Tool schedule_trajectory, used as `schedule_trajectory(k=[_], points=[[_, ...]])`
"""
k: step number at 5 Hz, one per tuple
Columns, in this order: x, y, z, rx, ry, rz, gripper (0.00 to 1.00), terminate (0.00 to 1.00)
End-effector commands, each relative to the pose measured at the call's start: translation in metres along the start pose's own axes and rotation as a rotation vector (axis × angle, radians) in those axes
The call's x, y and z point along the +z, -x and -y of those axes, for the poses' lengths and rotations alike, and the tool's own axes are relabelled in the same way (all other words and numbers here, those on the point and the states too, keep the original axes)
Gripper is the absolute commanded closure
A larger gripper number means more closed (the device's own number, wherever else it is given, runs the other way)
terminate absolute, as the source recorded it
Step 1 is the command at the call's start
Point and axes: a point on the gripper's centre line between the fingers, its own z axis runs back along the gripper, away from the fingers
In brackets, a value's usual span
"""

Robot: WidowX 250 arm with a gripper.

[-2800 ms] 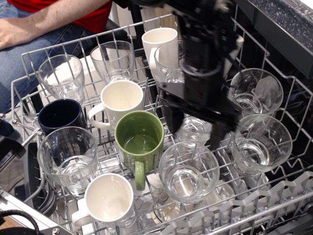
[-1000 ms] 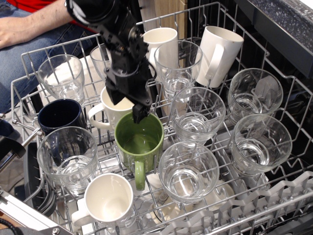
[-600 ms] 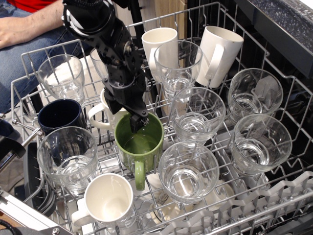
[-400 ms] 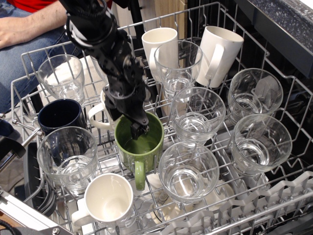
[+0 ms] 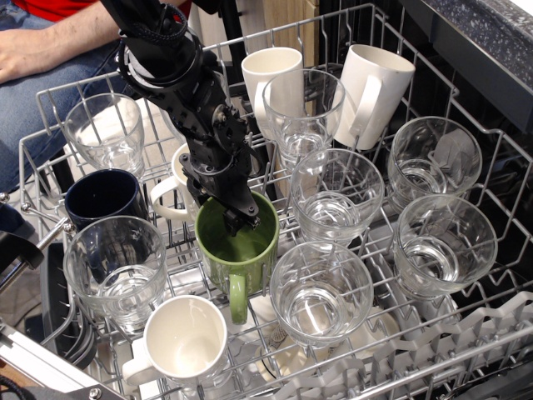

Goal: Pick up green mug

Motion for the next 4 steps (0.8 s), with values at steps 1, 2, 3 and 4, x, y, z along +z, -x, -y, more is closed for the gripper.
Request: schedule_trajectory(k=[1, 2, 3, 4], points=[[0.014, -0.010, -0.004, 0.006, 0.001, -0.006, 1.00, 0.00], [0.017, -0.008, -0.002, -0.024, 0.012, 0.006, 1.00, 0.00], [0.026, -0.010, -0.003, -0.029, 0.024, 0.001, 1.00, 0.00], [0.046, -0.014, -0.005, -0.043, 0.090, -0.001, 1.00, 0.00]])
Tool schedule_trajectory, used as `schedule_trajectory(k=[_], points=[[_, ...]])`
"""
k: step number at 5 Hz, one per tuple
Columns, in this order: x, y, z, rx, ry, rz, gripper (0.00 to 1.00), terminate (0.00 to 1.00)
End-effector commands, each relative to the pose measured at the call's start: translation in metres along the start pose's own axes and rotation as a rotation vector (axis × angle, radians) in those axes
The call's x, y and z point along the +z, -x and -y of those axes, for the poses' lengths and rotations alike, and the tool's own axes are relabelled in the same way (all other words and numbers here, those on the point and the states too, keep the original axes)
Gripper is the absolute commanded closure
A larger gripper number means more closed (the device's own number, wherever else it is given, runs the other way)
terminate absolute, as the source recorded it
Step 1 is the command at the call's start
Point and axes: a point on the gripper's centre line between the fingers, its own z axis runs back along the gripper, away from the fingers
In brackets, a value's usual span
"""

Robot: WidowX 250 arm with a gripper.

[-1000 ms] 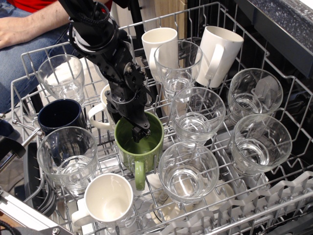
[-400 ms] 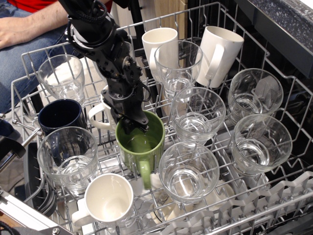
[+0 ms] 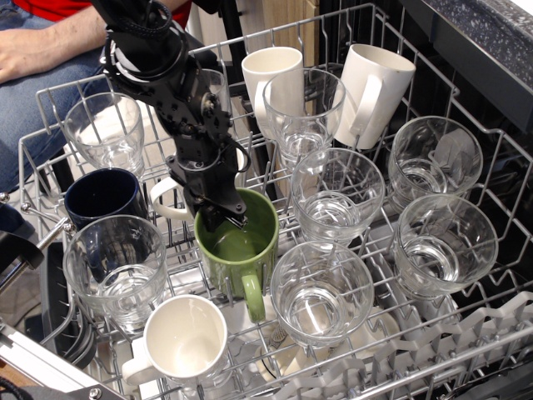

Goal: Pick up green mug

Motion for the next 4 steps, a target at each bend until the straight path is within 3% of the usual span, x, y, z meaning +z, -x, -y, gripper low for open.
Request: schedule_trajectory(k=[1, 2, 4], points=[[0.066, -0.022, -0.004, -0.017, 0.091, 0.059, 1.00, 0.00], [0.086, -0.029, 0.000, 0.018, 0.116, 0.051, 1.00, 0.00], [0.140, -0.037, 0.000, 0.027, 0.086, -0.080, 1.00, 0.00]])
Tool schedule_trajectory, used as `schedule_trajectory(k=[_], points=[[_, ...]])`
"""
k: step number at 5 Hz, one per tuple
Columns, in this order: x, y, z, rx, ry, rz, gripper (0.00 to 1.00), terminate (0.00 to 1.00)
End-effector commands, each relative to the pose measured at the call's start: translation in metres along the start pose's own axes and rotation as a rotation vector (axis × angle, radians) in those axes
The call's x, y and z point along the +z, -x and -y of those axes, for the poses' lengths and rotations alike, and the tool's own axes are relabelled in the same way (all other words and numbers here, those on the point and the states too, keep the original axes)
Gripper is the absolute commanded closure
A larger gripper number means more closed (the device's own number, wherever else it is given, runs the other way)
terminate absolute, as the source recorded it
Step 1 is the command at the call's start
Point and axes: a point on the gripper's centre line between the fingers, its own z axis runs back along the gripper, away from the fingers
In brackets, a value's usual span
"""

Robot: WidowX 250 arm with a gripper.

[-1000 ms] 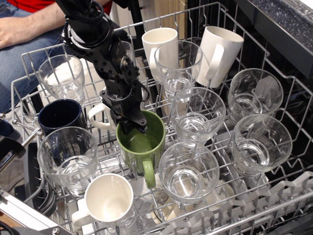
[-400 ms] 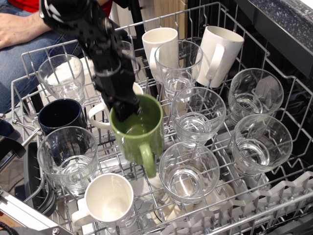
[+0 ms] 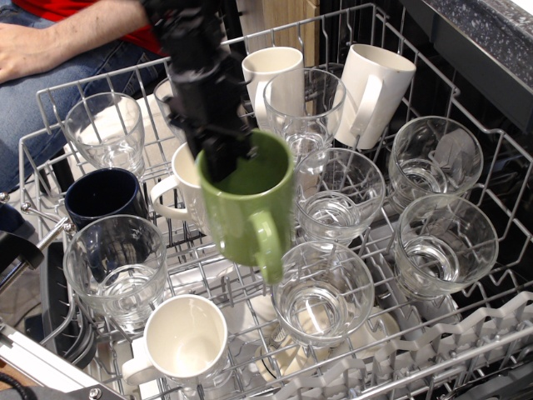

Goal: Pick up green mug

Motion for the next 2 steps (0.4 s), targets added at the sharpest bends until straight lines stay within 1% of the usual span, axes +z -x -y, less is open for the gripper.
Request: schedule_trajectory(k=[1, 2], points=[[0.067, -0.003, 0.001, -0.003, -0.061, -0.019, 1.00, 0.00], [0.079, 0.005, 0.002, -0.021, -0.090, -0.063, 1.00, 1.00]])
